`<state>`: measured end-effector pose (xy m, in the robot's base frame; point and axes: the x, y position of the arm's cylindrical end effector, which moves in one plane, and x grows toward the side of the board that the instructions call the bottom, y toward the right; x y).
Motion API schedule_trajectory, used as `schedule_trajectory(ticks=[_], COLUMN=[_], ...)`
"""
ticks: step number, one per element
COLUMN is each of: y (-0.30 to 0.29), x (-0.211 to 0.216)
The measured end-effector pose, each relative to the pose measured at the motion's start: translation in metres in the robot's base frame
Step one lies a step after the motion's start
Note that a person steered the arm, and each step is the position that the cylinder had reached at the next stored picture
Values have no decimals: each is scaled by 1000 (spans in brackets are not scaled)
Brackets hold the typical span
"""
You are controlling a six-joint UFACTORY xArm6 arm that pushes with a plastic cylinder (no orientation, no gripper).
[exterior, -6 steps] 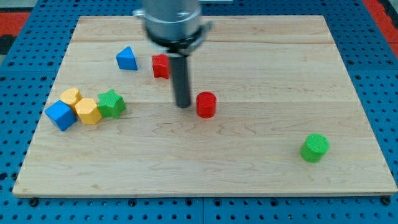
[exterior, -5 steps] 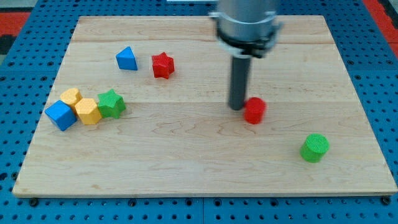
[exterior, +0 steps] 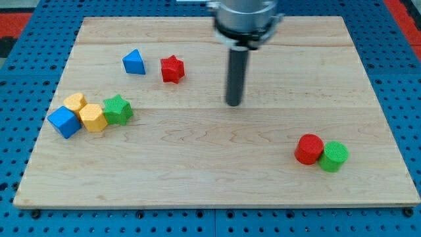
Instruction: Push the red star close to the red circle
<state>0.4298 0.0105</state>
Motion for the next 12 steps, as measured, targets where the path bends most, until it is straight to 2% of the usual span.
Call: schedule_trajectory(ticks=[1,2,3,4,5,6,8,9,10,11,12], y=[-78,-98,-137,-150,-120,-55,56,21,-19,-10,42], x=[3,-53,-82,-89,-131,-102,11,-43,-34,13,30])
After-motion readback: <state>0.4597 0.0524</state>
